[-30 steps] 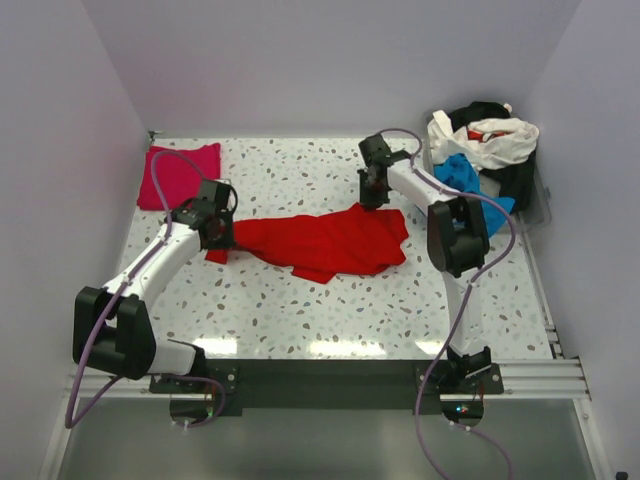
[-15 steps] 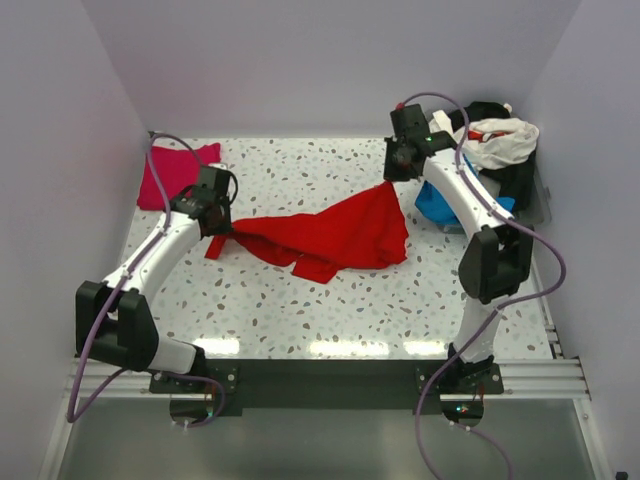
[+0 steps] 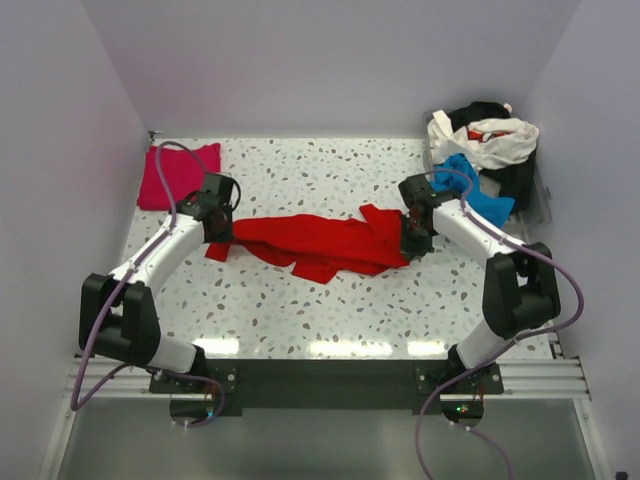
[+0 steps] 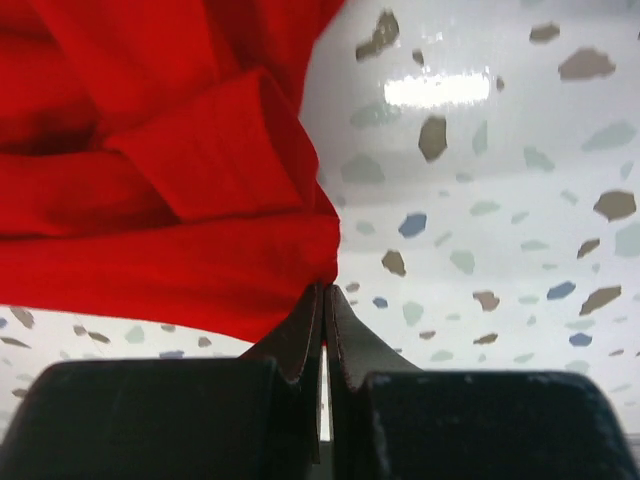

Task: Fold and stack the t-shirts
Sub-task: Flatten the tshirt out

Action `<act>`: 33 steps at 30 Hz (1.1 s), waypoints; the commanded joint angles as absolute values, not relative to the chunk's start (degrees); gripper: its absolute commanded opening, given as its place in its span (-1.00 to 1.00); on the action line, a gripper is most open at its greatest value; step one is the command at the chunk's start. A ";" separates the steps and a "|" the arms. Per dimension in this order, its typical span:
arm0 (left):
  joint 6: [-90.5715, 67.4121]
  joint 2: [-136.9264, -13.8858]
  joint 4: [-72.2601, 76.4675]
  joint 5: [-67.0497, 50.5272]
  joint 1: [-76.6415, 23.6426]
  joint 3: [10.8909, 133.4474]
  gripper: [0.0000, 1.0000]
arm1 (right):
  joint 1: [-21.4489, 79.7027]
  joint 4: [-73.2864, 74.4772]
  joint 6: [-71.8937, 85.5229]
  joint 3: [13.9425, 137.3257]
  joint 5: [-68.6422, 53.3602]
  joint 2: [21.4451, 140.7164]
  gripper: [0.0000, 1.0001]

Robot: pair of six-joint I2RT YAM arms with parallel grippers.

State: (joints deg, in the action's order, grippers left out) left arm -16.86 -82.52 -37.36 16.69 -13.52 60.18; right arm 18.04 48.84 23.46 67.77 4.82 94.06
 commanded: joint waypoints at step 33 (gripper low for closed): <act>-16.17 -79.54 -36.30 16.00 -13.09 57.22 -1.00 | 13.45 36.73 28.65 60.47 -2.20 88.42 -0.14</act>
State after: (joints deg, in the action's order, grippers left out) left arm -16.69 -81.84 -37.06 15.99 -13.52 56.97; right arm 14.31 37.95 27.81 60.97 -2.11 91.29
